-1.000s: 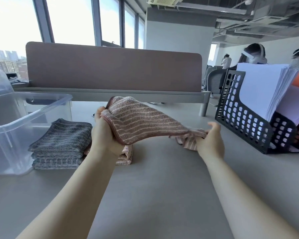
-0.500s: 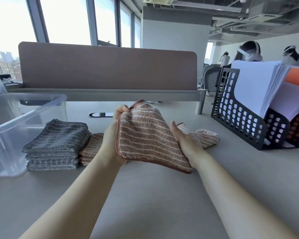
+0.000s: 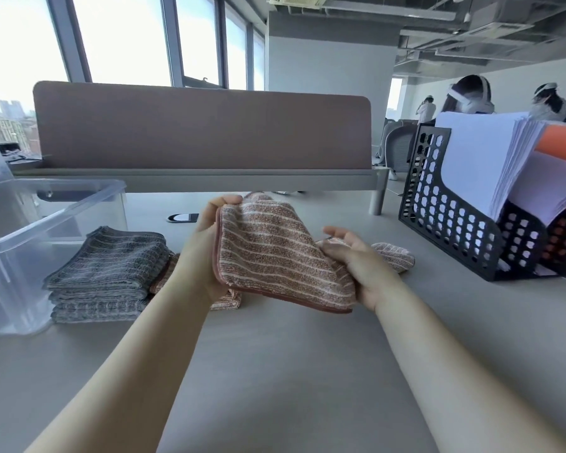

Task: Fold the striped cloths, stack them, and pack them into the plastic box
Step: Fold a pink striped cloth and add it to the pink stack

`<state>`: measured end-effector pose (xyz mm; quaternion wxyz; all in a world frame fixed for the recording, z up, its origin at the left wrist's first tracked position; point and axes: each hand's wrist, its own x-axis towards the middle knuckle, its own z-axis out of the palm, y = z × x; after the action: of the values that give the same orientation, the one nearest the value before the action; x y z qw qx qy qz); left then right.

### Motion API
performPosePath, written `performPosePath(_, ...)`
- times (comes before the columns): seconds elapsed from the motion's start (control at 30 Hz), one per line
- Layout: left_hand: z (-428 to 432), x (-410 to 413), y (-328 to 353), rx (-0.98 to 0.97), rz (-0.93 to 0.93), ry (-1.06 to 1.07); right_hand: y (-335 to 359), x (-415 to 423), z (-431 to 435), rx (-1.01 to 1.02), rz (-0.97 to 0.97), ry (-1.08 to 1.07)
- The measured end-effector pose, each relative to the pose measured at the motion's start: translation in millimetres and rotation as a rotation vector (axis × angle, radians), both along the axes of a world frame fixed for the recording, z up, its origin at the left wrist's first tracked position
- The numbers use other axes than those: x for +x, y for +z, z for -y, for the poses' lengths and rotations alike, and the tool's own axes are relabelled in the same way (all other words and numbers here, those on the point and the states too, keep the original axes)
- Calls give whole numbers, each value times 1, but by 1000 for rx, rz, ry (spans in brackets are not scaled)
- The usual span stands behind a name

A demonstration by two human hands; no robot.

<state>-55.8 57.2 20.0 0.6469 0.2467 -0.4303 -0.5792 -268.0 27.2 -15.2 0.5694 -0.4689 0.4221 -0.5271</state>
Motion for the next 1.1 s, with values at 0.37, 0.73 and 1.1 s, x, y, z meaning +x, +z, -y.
performPosePath(0.37, 15, 26, -5, 171, 452, 388, 11, -31, 4, -266, 253, -315)
performPosePath(0.73, 18, 35, -1, 215, 408, 400, 15, -43, -1, -416, -371, -488)
performPosePath(1.1, 10, 14, -3, -361, 983, 645, 18, -52, -11, -525, -454, -672)
